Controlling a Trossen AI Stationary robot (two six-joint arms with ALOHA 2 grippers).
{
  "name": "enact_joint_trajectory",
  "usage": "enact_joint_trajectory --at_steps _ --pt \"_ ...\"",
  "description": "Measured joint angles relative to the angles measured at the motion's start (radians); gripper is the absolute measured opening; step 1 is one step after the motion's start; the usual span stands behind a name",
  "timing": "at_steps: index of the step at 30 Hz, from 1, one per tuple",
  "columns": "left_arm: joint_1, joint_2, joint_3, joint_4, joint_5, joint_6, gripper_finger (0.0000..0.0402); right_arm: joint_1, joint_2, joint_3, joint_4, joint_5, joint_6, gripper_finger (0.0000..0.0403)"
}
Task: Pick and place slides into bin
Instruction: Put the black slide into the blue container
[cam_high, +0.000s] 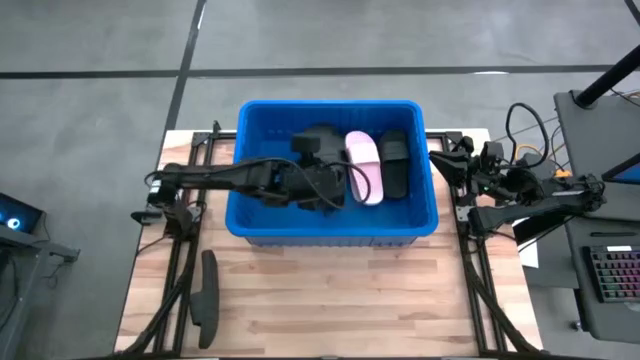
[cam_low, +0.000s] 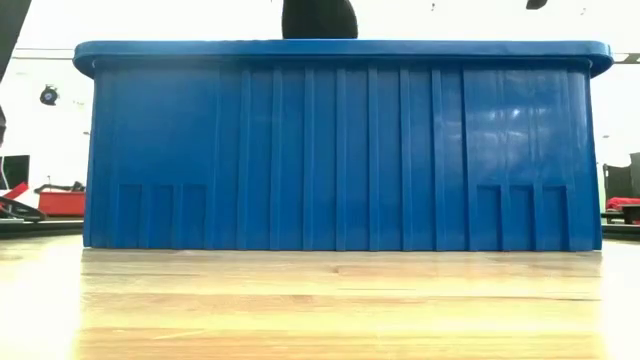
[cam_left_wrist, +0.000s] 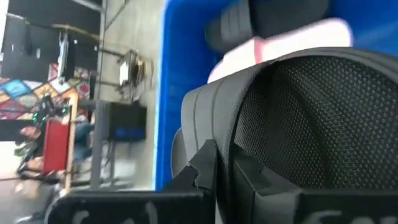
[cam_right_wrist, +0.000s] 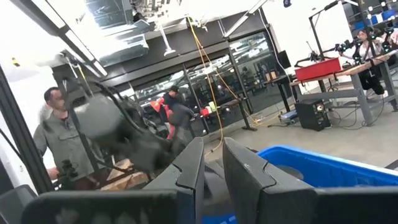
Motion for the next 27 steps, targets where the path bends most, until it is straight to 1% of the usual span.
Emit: enact_joint_trajectory --at_steps 4,8,11,13,16,20,23,25,27 --pt "0.042 -0.059 -0.201 0.078 0.0 0.053 0.0 0.0 0.0 0.0 0.0 0.001 0.0 0.0052" --pt "0.063 -0.18 -0.441 0.307 0.002 0.117 0.0 0.0 0.0 0.0 0.0 0.004 0.0 0.0052" --pt "0.08 -0.299 -0.615 0.486 0.061 0.175 0.0 0.0 0.0 0.0 0.0 0.039 -0.001 0.0052" --pt "0.097 -0.371 -0.719 0.565 0.083 0.221 0.0 0.0 0.0 0.0 0.001 0.066 -0.002 0.0052" --pt "0.133 -0.438 -0.854 0.654 0.057 0.314 0.0 0.0 0.0 0.0 0.001 0.106 -0.009 0.0052" --pt "0.167 -0.456 -0.972 0.78 0.046 0.36 0.0 0.0 0.0 0.0 0.0 0.134 -0.009 0.0052" --pt "0.182 -0.438 -1.027 0.797 0.009 0.36 0.0 0.0 0.0 0.0 0.002 0.135 -0.009 0.0052" --pt "0.19 -0.427 -1.071 0.824 0.006 0.361 0.0 0.0 0.0 0.0 0.006 0.135 -0.009 0.0052" --pt "0.202 -0.416 -1.118 0.898 -0.003 0.389 0.0 0.0 0.0 0.0 0.008 0.135 -0.009 0.0052"
